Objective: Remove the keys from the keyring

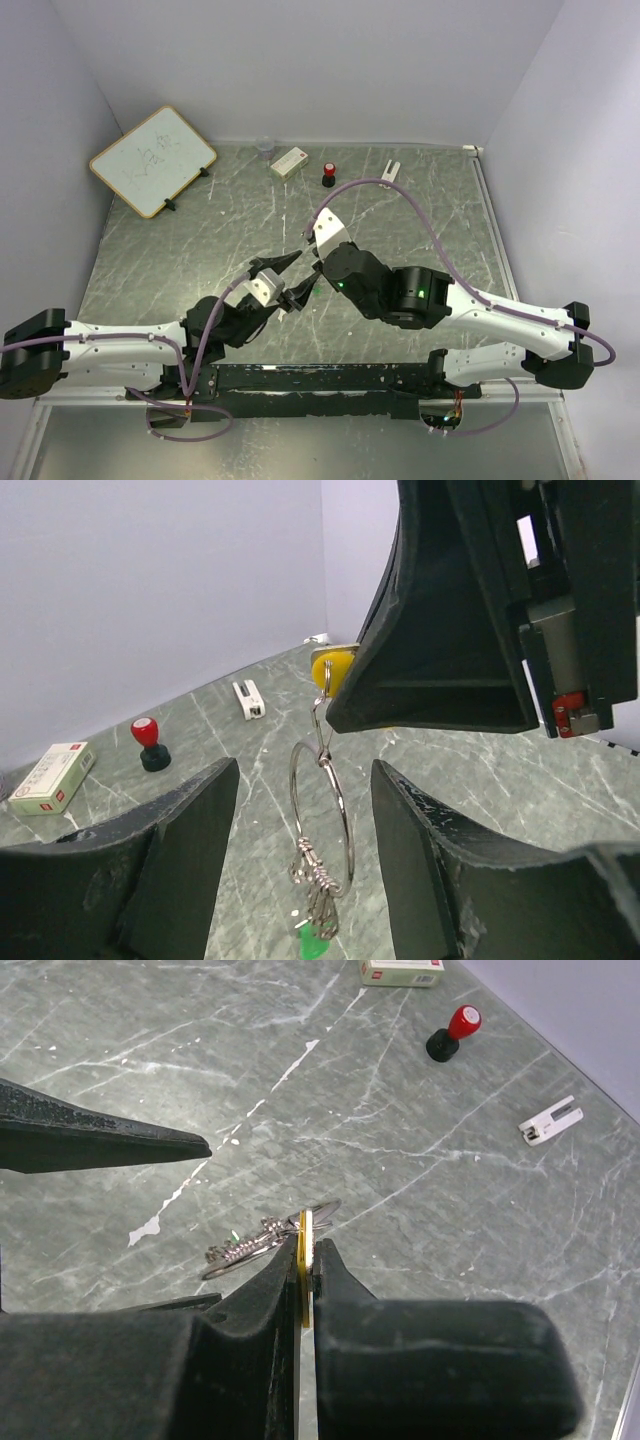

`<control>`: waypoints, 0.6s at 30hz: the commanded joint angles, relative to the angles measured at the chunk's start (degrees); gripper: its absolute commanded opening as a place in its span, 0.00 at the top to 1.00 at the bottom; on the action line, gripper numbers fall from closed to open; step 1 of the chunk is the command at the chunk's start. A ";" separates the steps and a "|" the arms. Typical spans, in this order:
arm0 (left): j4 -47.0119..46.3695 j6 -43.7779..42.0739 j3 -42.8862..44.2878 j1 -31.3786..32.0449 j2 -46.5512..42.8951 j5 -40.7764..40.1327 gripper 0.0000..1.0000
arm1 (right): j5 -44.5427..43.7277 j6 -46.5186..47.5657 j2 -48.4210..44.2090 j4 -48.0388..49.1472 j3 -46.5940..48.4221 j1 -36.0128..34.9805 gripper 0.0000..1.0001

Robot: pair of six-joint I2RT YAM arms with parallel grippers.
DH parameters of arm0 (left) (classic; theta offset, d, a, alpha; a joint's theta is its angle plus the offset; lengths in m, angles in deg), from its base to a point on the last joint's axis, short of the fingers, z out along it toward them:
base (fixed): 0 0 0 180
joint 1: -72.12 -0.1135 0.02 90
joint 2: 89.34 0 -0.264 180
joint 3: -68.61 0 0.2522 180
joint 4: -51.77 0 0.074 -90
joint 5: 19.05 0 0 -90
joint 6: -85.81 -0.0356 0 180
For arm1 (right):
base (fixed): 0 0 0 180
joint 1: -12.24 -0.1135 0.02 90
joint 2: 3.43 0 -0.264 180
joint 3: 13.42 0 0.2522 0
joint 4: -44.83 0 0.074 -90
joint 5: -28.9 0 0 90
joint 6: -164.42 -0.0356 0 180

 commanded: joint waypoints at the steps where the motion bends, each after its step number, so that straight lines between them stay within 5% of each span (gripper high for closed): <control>1: -6.74 0.62 -0.65 0.37 1.67 0.24 0.34 | -1.05 0.69 -0.19 2.88 -0.31 -0.41 1.00; 18: -16.74 -2.61 -1.17 0.45 9.58 -2.78 0.38 | 0.42 0.79 0.20 5.19 -0.84 -1.26 1.00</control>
